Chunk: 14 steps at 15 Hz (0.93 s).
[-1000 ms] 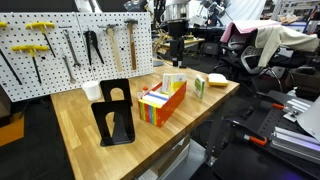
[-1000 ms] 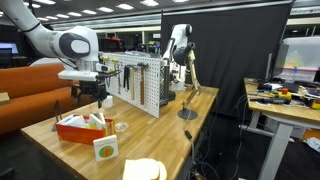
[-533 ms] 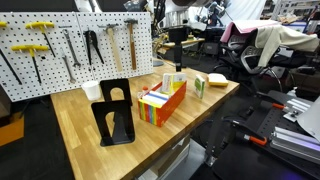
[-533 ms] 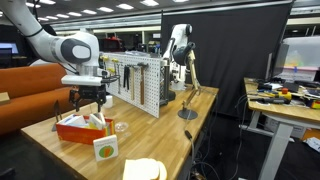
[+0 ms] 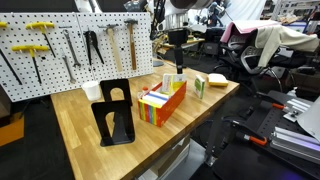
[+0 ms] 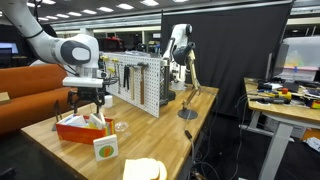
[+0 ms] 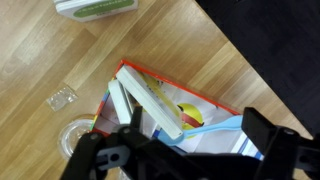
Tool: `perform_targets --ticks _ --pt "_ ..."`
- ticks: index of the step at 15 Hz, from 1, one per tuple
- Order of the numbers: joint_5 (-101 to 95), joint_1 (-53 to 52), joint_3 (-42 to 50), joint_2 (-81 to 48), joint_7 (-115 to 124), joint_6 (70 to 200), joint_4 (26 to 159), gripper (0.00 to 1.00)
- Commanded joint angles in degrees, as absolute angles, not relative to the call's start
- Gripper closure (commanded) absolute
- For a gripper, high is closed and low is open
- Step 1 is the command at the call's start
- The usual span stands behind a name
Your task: Move the green book forward. Pick up the yellow book from the book holder and put it on the table.
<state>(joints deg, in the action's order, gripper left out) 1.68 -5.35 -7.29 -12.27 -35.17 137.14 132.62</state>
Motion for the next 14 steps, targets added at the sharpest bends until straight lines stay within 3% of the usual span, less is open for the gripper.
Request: perform_targets --ticks 1,14 --pt "2.4 -3.6 -9.3 -14.3 -43.0 135.2 130.9 0.00" --pt "2.0 -3.1 -10.0 -19.3 -51.5 131.5 126.0 0.00"
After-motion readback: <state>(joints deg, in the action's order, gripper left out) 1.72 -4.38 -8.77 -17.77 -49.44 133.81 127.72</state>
